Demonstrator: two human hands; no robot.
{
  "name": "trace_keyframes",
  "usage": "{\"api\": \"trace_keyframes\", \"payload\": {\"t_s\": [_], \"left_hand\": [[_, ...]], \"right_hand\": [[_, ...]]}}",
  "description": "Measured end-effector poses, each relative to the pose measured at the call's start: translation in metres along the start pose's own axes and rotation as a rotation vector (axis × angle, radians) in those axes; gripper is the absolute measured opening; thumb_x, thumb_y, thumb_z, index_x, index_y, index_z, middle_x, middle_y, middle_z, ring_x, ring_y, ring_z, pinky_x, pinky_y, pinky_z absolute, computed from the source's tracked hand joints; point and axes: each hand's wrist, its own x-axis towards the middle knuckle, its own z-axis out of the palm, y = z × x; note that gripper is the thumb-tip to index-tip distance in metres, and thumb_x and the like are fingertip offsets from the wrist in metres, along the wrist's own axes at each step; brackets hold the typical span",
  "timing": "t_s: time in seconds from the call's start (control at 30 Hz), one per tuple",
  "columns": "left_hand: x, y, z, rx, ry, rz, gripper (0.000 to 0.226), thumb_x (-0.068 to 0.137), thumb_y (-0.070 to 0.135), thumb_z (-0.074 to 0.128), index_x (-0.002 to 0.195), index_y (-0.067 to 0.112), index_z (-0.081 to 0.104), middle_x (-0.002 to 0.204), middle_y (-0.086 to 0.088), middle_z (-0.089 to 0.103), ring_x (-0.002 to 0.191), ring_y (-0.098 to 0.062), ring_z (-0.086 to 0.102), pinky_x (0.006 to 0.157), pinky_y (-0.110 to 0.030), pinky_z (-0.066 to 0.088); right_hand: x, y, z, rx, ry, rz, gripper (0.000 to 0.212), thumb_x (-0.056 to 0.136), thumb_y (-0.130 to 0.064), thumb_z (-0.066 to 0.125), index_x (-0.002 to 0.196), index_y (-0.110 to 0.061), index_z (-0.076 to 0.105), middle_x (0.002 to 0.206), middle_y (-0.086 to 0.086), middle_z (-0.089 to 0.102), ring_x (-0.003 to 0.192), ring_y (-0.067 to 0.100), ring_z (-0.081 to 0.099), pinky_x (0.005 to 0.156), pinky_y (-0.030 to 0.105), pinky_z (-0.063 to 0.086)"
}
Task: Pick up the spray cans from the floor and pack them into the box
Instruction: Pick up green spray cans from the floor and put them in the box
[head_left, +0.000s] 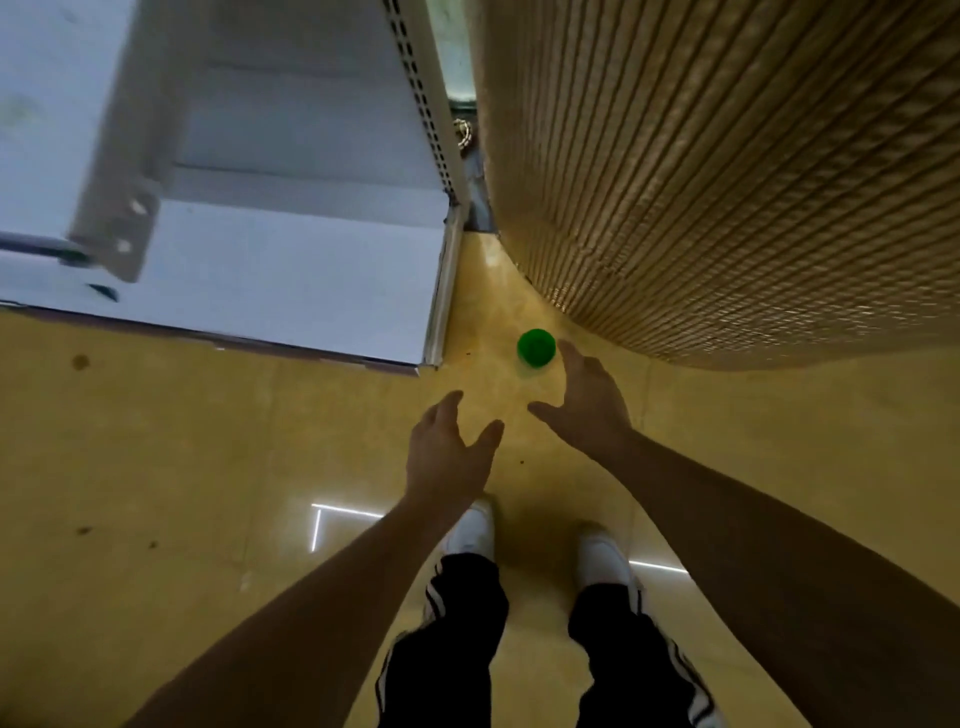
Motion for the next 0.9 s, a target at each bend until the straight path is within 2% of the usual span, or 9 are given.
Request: {"api": "trace_keyframes", "payload": {"t_s": [0.1, 0.17, 0.3, 0.4, 0.5, 0.57, 0.63, 0.77, 0.9], "left_hand": [[0.035, -0.032, 0.024, 0.019, -0.009, -0.023, 0.071, 0.091, 0.046, 0.067, 0.150, 0.018, 0.041, 0.151, -0.009, 0.046, 0.139, -0.028, 0.041, 0.110, -0.043, 0.039], [0.059, -0.042, 0.037, 0.048, -0.026, -0.039, 0.074, 0.090, 0.044, 0.069, 0.152, 0.018, 0.038, 0.153, -0.009, 0.044, 0.140, -0.029, 0.040, 0.109, -0.043, 0.040], [0.095, -0.038, 0.049, 0.102, -0.027, 0.016, 0.085, 0.083, 0.036, 0.078, 0.154, 0.018, 0.034, 0.153, -0.007, 0.044, 0.140, -0.028, 0.040, 0.108, -0.041, 0.040], [0.091, -0.026, 0.044, 0.135, -0.048, 0.036, 0.093, 0.077, 0.033, 0.084, 0.154, 0.019, 0.034, 0.153, -0.007, 0.045, 0.139, -0.027, 0.041, 0.106, -0.039, 0.041], [0.066, 0.002, 0.030, 0.169, -0.096, 0.065, 0.099, 0.073, 0.034, 0.087, 0.154, 0.019, 0.033, 0.153, -0.008, 0.044, 0.139, -0.028, 0.042, 0.104, -0.039, 0.042], [0.043, 0.029, 0.021, 0.180, -0.132, 0.131, 0.102, 0.071, 0.033, 0.089, 0.154, 0.018, 0.032, 0.153, -0.008, 0.043, 0.138, -0.027, 0.042, 0.103, -0.036, 0.042], [0.015, 0.064, 0.014, 0.197, -0.181, 0.198, 0.106, 0.069, 0.031, 0.090, 0.155, 0.018, 0.031, 0.153, -0.009, 0.043, 0.138, -0.028, 0.042, 0.101, -0.033, 0.041], [-0.057, 0.161, 0.001, 0.300, -0.332, 0.378, 0.117, 0.065, 0.030, 0.093, 0.158, 0.018, 0.023, 0.158, -0.008, 0.036, 0.142, -0.029, 0.036, 0.110, -0.041, 0.039], [-0.146, 0.282, -0.010, 0.356, -0.455, 0.583, 0.126, 0.060, 0.026, 0.094, 0.160, 0.025, 0.018, 0.159, -0.005, 0.032, 0.142, -0.030, 0.035, 0.109, -0.045, 0.042]], "right_hand": [[0.063, -0.008, 0.032, 0.016, 0.098, -0.054, 0.108, 0.077, -0.049, 0.082, 0.159, -0.024, 0.017, 0.156, 0.018, 0.031, 0.139, 0.037, 0.035, 0.111, 0.047, 0.038], [0.092, -0.009, 0.050, 0.019, 0.135, -0.083, 0.100, 0.075, -0.044, 0.084, 0.154, -0.023, 0.027, 0.152, 0.017, 0.035, 0.135, 0.036, 0.038, 0.108, 0.047, 0.040], [0.108, -0.001, 0.064, 0.058, 0.256, -0.129, 0.063, 0.074, -0.014, 0.081, 0.129, -0.016, 0.051, 0.124, 0.013, 0.053, 0.110, 0.033, 0.055, 0.085, 0.039, 0.050], [0.087, 0.002, 0.046, 0.158, 0.280, -0.101, 0.061, 0.069, -0.009, 0.079, 0.124, -0.017, 0.053, 0.115, 0.010, 0.056, 0.100, 0.028, 0.056, 0.075, 0.034, 0.047], [0.044, 0.004, 0.006, 0.223, 0.317, -0.074, 0.066, 0.068, -0.016, 0.083, 0.126, -0.020, 0.053, 0.109, 0.008, 0.061, 0.093, 0.021, 0.055, 0.073, 0.029, 0.039], [0.007, 0.003, -0.026, 0.259, 0.336, -0.057, 0.068, 0.067, -0.021, 0.086, 0.127, -0.021, 0.054, 0.110, 0.007, 0.063, 0.092, 0.019, 0.055, 0.074, 0.027, 0.040], [-0.036, 0.005, -0.062, 0.293, 0.359, -0.032, 0.068, 0.066, -0.022, 0.087, 0.126, -0.019, 0.056, 0.110, 0.008, 0.065, 0.096, 0.023, 0.060, 0.075, 0.027, 0.043], [-0.131, 0.016, -0.150, 0.315, 0.406, 0.025, 0.067, 0.067, -0.020, 0.086, 0.128, -0.016, 0.058, 0.108, 0.008, 0.067, 0.097, 0.024, 0.063, 0.072, 0.024, 0.042], [-0.228, 0.036, -0.263, 0.227, 0.380, 0.068, 0.071, 0.066, -0.021, 0.083, 0.131, -0.019, 0.054, 0.103, 0.007, 0.064, 0.095, 0.025, 0.063, 0.066, 0.027, 0.044]]}}
